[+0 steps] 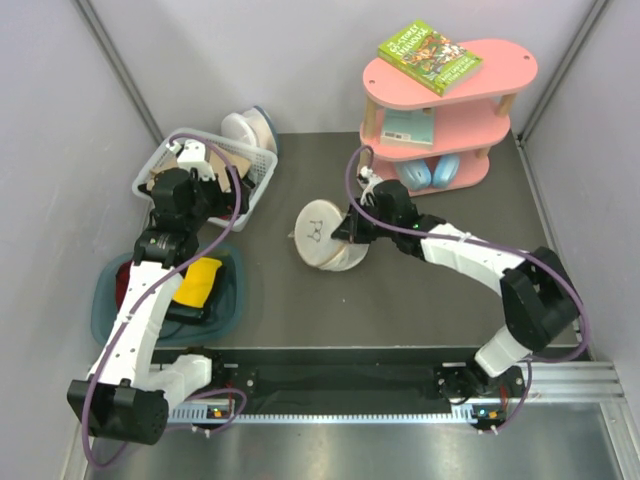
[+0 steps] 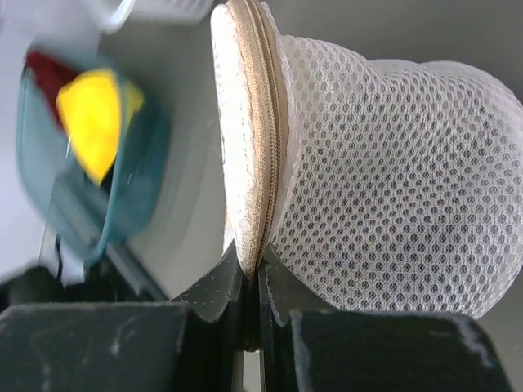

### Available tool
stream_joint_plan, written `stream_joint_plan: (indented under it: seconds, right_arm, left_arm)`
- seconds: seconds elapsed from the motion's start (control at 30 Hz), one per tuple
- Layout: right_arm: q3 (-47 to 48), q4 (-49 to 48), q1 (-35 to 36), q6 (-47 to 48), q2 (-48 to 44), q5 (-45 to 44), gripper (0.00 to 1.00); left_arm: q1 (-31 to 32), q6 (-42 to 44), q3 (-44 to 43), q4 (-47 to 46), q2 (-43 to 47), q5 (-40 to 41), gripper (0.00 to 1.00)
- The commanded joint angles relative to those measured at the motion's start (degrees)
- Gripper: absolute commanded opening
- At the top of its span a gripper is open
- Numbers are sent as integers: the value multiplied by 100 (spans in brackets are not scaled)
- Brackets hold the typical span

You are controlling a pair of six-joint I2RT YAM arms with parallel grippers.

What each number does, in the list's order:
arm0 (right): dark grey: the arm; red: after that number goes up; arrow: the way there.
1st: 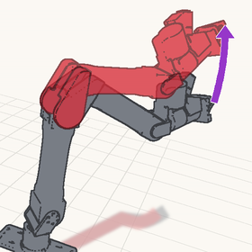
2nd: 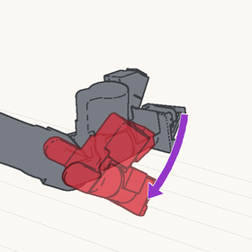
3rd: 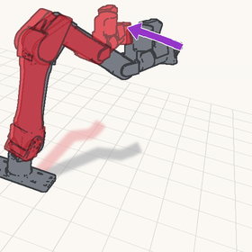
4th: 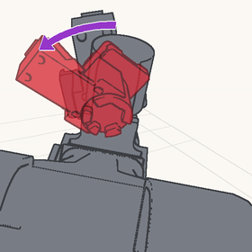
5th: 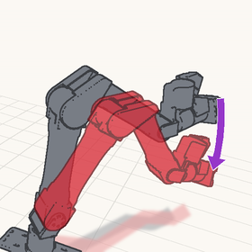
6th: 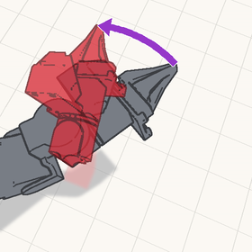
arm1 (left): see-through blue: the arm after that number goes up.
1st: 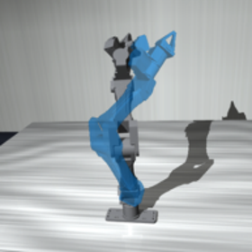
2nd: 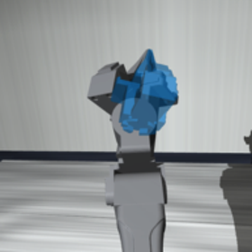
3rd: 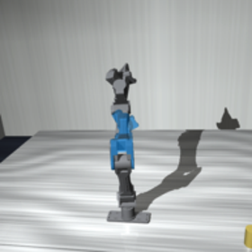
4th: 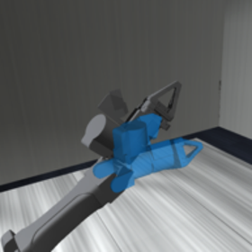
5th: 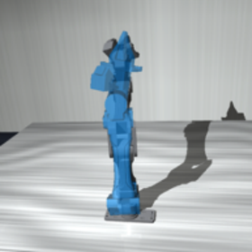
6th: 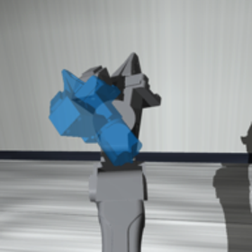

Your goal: Unzip the laundry bag and remove the bra

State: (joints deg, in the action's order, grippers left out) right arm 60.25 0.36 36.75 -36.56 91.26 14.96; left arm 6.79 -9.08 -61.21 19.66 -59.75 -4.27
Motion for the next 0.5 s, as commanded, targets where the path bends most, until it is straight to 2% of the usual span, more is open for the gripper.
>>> stream_joint_plan:
  seconds: [0.0,0.03,0.13,0.27,0.47]
  right_arm:
    - [-163,294,261,1113,-749,1457,0]
    - [-154,507,323,1620,-829,1501,0]
    - [-206,1202,482,2326,-1040,1929,0]
    - [-610,1466,473,2741,-1181,2686,0]
    - [-1058,1389,359,3111,-822,2592,3]
  left_arm:
    - [7,-6,48,-340,25,-223,99]
    - [7,-15,48,-340,24,-267,99]
    - [7,-41,57,-375,-11,-459,99]
    - [24,-59,144,-507,-20,-750,99]
    - [112,-59,258,-648,-81,-1110,97]
